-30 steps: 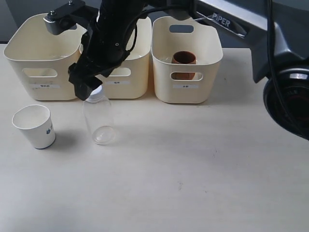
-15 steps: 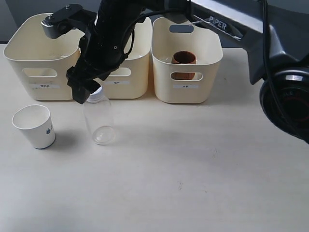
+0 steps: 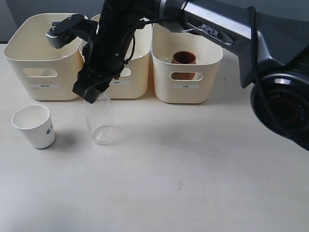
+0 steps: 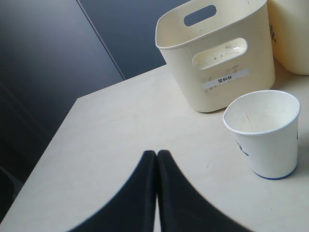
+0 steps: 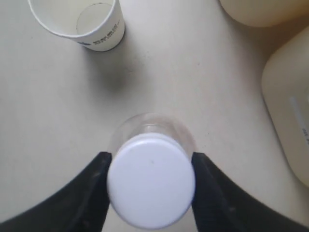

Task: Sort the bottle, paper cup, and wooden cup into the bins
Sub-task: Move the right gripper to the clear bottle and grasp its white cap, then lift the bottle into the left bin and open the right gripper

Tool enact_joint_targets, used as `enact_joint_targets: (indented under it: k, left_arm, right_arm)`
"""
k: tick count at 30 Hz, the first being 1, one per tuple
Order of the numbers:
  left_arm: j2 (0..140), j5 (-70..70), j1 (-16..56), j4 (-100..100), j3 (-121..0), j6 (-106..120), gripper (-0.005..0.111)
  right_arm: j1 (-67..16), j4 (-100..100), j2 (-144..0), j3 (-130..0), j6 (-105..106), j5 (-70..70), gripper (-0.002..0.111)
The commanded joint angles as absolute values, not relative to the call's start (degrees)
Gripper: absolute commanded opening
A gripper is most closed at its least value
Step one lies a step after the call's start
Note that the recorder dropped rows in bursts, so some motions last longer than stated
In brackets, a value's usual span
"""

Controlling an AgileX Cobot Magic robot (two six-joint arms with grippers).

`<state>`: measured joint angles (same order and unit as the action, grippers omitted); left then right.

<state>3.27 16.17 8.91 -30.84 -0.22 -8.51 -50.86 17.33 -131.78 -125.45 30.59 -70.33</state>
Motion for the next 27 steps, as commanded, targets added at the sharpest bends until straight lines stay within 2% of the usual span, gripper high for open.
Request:
enact_joint_targets:
  k: [1,11,18,27]
  left_arm:
    - [3.08,16.31,9.22,-30.77,0.00,-8.69,0.000]
    - [3.08,16.31,9.22,-30.77,0.00,-8.69,0.000]
    - [3.08,16.31,9.22,-30.77,0.00,-8.69,0.000]
    - [3.08,16.31,9.22,-30.77,0.00,-8.69,0.000]
  right_arm:
    - [-50.74,16.95,-131.32,-127.66,31.27,-69.96,-0.001]
    - [-50.95,17.21,-125.66,-136.40,31.36,-69.19,0.002]
    - [-52.03,14.14,-125.55,-140.88,31.41,-55.86,0.002]
    - [-51.93,10.27,-128.95,-141.18,32.97,-48.15,-0.001]
